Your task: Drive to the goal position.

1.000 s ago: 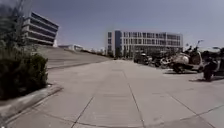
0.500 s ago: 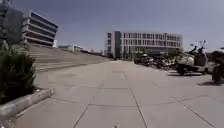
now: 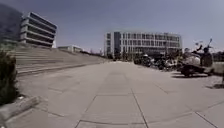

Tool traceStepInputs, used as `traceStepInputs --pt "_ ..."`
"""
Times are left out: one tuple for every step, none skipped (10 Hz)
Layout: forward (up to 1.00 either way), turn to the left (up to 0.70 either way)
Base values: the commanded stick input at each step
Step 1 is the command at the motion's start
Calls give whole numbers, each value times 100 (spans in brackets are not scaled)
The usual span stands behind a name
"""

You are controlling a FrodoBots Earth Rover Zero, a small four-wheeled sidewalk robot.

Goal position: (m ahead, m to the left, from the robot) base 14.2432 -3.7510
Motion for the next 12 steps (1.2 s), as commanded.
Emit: traceStepInputs --pt "100 40" --pt "100 40" --pt "100 40" --pt "100 21" --pt "100 0" --pt "100 0" --pt "100 0" --pt "100 0" --pt "100 0" --pt "100 0" --pt "100 0" --pt "100 0"
